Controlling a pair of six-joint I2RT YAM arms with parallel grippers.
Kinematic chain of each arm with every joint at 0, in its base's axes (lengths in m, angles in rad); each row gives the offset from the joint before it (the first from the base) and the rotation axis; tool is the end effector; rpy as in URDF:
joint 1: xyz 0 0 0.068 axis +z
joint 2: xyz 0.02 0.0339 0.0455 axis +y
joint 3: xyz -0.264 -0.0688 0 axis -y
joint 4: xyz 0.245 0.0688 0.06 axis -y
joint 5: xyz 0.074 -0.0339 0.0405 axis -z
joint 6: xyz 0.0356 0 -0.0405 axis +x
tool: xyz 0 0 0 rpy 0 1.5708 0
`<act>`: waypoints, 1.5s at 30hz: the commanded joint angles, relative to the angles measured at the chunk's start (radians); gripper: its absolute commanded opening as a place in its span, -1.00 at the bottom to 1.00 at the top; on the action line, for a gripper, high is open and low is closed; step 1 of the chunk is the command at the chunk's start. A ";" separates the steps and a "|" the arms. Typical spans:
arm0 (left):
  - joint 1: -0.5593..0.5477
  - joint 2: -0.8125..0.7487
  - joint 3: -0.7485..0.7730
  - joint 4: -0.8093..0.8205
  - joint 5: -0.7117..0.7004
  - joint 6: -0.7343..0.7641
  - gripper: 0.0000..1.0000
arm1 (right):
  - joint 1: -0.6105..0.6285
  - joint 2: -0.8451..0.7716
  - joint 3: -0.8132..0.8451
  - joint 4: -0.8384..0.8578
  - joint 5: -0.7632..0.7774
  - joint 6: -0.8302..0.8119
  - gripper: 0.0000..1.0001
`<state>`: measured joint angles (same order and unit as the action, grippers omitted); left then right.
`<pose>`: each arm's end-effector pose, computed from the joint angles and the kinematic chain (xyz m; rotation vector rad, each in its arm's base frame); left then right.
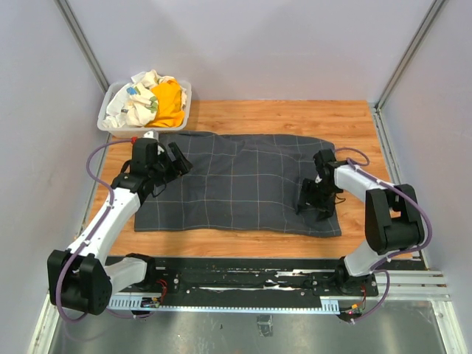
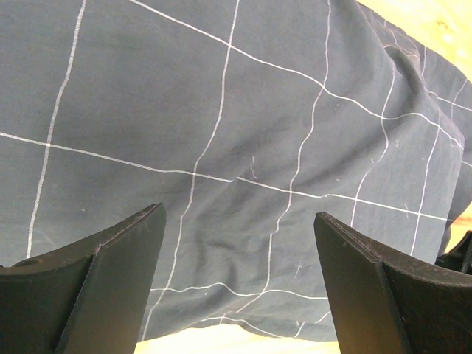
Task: Put the pillow into the pillowcase
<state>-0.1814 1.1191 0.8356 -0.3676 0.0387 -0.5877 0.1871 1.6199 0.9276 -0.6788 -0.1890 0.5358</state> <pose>0.2397 -0.0454 0.2737 -0.4350 2.2193 -0.4607 0.2753 0.0589 0.1602 0.4922 2.9586 0.3722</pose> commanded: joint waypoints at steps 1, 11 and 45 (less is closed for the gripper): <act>0.020 0.002 -0.020 0.036 0.011 -0.002 0.73 | 0.012 -0.075 -0.076 -0.116 0.100 0.081 0.44; 0.035 0.009 -0.019 0.066 0.052 -0.005 0.74 | 0.001 -0.183 0.219 -0.271 0.200 0.014 0.43; 0.035 0.544 0.173 0.450 0.174 -0.105 0.71 | 0.032 0.749 1.160 0.083 0.062 0.009 0.25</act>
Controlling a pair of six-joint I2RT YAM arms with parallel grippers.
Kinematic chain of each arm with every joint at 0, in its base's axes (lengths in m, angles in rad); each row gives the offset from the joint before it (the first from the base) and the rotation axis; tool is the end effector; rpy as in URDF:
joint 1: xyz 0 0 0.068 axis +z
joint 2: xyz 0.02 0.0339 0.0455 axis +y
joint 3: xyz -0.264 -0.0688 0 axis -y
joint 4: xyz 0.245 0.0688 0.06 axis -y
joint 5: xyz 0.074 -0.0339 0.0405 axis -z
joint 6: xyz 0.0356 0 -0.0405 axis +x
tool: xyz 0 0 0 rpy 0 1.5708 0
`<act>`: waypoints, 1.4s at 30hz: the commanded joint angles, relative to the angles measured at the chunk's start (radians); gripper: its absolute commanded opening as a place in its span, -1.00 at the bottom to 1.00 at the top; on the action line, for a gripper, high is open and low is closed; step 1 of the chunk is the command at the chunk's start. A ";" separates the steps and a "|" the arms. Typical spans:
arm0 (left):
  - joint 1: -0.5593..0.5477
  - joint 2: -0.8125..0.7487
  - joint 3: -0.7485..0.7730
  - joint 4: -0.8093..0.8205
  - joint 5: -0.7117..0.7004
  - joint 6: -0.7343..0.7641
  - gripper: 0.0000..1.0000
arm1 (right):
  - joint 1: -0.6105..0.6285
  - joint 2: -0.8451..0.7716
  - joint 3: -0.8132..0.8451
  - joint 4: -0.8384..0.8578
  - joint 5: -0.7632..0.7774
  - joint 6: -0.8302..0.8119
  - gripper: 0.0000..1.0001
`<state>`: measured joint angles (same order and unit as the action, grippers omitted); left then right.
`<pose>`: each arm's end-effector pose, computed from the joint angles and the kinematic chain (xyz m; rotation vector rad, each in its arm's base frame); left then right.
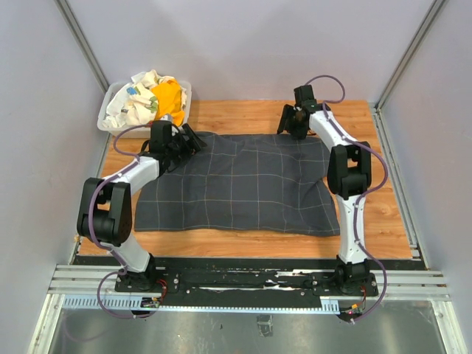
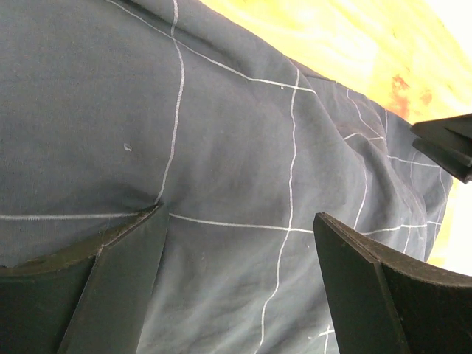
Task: Put the pillow into the pillowcase
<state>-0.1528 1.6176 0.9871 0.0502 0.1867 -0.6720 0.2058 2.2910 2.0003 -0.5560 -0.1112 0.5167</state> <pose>0.3516 -0.0608 0.2215 -0.4604 2.1700 -0.6697 0.5067 0.1098 0.2173 0.3301 2.4416 0.4580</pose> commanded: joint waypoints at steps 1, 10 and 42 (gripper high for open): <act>0.006 0.052 0.022 0.029 0.021 -0.021 0.71 | 0.014 0.091 0.098 -0.053 -0.012 0.028 0.25; 0.007 0.051 0.015 -0.015 -0.042 0.002 0.72 | 0.002 0.135 0.061 -0.070 0.094 0.033 0.24; 0.014 -0.233 0.072 -0.182 -0.129 0.092 0.76 | -0.136 -0.207 -0.016 -0.044 0.136 -0.012 0.41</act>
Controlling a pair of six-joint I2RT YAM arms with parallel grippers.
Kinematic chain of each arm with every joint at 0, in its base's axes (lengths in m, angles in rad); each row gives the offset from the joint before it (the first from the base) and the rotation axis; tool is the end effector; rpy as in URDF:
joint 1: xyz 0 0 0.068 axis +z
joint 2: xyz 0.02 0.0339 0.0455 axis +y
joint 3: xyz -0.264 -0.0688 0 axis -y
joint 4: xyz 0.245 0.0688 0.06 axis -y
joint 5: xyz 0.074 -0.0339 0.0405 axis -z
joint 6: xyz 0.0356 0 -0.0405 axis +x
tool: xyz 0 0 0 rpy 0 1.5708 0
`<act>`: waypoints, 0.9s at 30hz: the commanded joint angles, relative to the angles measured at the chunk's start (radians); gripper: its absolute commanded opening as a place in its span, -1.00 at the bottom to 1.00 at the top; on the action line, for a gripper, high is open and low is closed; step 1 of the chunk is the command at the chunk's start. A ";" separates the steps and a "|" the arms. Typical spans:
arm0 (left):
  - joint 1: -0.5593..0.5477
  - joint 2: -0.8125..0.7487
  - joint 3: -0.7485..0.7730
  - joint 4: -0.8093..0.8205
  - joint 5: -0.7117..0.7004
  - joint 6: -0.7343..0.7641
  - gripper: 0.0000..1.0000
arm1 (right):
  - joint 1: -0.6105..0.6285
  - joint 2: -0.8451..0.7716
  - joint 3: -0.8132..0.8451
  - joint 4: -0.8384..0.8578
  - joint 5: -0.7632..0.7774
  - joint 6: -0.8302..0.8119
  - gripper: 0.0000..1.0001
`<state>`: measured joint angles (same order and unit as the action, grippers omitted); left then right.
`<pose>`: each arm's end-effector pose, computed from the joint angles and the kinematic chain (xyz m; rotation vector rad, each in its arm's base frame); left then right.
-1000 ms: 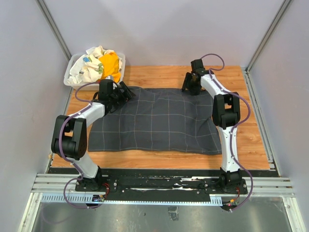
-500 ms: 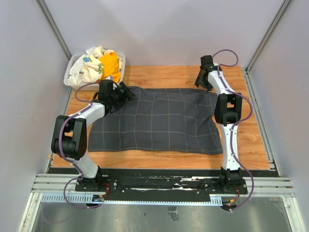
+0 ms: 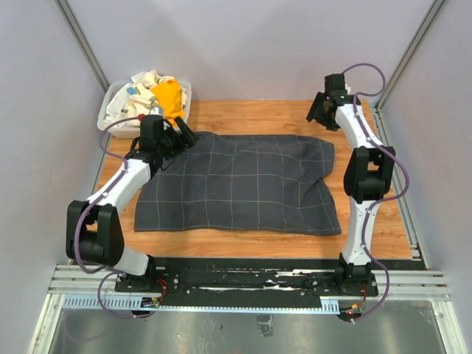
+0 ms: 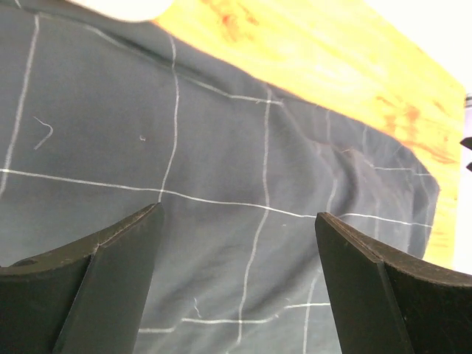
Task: Put the pillow into the pillowcase
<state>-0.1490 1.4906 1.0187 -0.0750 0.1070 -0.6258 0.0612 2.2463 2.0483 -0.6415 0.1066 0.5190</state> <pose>0.3335 -0.0539 0.2618 -0.4483 2.1209 -0.5674 0.5094 0.0274 0.2487 0.5944 2.3343 0.1406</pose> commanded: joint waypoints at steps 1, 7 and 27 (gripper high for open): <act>0.009 -0.128 0.042 -0.068 -0.058 0.051 0.76 | 0.011 -0.198 -0.092 0.049 -0.105 -0.012 0.42; 0.009 -0.247 0.051 -0.148 -0.101 0.081 0.78 | 0.021 -0.437 -0.285 0.104 -0.227 0.002 0.48; 0.012 -0.381 -0.062 -0.254 -0.089 0.084 0.80 | 0.208 -0.849 -0.686 -0.029 -0.263 -0.109 0.61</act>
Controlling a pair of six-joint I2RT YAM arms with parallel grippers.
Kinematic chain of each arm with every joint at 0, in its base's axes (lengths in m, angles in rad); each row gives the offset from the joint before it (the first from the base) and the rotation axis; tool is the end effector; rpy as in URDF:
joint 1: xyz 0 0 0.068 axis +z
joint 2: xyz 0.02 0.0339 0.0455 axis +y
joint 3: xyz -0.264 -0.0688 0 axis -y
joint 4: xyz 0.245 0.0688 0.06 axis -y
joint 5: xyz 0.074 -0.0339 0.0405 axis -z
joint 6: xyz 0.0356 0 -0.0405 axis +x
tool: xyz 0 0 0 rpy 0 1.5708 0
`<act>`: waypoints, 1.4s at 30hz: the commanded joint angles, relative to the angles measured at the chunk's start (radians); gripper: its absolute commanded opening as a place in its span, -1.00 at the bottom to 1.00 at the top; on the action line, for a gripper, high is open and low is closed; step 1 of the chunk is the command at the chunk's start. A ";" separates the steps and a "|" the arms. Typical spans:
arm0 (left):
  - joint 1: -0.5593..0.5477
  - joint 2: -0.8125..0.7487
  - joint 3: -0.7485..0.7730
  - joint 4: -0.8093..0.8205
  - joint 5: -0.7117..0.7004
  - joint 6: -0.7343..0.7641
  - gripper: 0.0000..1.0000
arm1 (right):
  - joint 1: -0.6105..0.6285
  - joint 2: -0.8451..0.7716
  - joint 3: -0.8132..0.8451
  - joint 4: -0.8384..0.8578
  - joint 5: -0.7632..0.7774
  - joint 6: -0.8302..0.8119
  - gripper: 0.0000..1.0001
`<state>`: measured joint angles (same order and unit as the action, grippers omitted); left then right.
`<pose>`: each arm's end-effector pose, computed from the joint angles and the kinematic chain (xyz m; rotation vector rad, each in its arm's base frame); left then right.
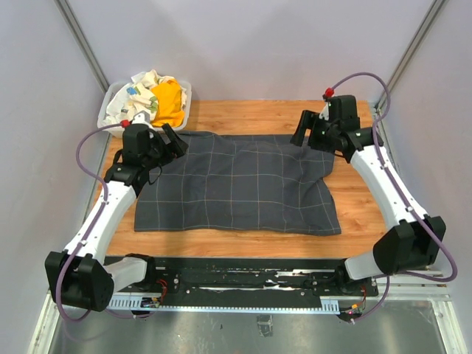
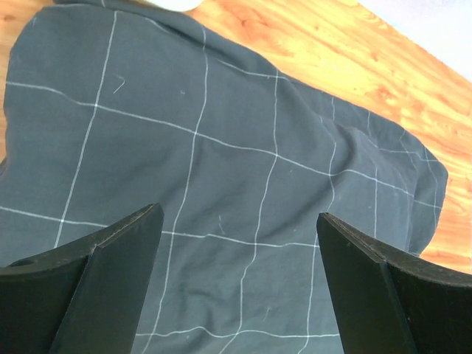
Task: Put the pillow into the pillowcase
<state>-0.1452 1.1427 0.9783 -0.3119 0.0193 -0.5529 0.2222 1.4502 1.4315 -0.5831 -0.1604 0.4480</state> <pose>0.2565 -0.0382 0.3225 -0.4086 2.0372 -0.4518 0.3151 0.0770 0.3692 0.1565 2.2123 0.5517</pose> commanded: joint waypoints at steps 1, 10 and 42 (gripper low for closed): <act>0.009 -0.038 -0.029 -0.017 0.000 0.011 0.80 | 0.060 -0.068 -0.095 -0.093 0.013 -0.044 0.61; 0.009 -0.029 -0.049 -0.003 0.032 -0.009 0.80 | 0.088 -0.143 -0.261 -0.093 0.028 -0.018 0.64; 0.012 -0.105 0.099 -0.114 -0.011 0.072 0.99 | 0.076 -0.306 -0.109 -0.074 0.055 -0.072 0.96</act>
<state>-0.1421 1.0561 1.0454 -0.4099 0.0181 -0.4965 0.2939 1.1671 1.2949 -0.6323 -0.1333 0.3965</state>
